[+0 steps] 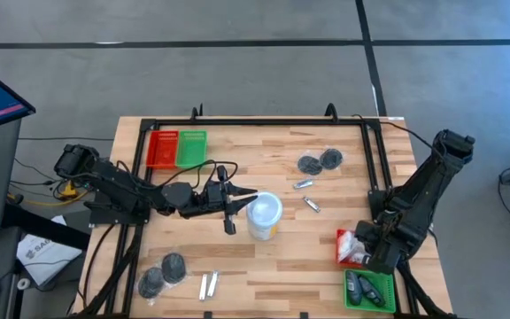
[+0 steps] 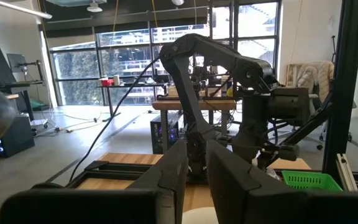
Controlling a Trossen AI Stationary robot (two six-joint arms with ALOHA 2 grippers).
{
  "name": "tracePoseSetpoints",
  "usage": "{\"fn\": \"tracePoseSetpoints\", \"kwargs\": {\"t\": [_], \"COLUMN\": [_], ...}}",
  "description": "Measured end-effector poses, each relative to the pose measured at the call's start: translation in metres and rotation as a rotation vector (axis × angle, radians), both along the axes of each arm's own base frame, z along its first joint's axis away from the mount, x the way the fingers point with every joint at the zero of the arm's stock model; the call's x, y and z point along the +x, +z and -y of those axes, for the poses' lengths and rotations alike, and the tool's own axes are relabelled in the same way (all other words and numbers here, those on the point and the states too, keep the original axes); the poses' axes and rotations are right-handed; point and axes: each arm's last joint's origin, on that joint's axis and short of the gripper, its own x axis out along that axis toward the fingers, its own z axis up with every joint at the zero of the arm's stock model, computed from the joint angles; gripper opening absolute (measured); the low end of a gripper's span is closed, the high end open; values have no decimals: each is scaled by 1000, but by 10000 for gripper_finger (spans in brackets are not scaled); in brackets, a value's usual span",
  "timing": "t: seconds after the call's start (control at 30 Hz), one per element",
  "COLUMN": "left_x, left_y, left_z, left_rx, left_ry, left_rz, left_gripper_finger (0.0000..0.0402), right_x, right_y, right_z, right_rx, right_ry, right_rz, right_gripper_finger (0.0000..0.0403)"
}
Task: Pick & Place Travel size toiletries
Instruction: Put the white cotton pack into the bottom red basket, then put the silver nail clipper into the top red basket
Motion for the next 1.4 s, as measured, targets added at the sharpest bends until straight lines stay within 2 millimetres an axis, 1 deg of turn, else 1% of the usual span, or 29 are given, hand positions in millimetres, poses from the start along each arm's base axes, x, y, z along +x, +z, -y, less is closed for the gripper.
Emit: {"fn": "tracePoseSetpoints", "kwargs": {"t": [0.23,0.37,0.53,0.67,0.87,1.13,1.4], "left_x": [0,0,0,0,0,0,0], "left_y": [0,0,0,0,0,0,0], "left_z": [0,0,0,0,0,0,0], "left_rx": [0,0,0,0,0,0,0], "left_ry": [0,0,0,0,0,0,0], "left_rz": [0,0,0,0,0,0,0], "left_gripper_finger": [53,53,53,53,53,53,53], "right_x": [1,2,1,-1,1,18,39], "right_y": [6,11,15,19,31,51,53], "right_z": [-3,-6,-6,-1,8,15,33], "right_rx": [30,53,55,11,-60,-123,-225], "right_ry": [4,50,73,71,38,57,9], "right_rz": [-7,-13,-36,-73,-109,29,122], "right_gripper_finger": [136,167,189,190,178,166,169]}}
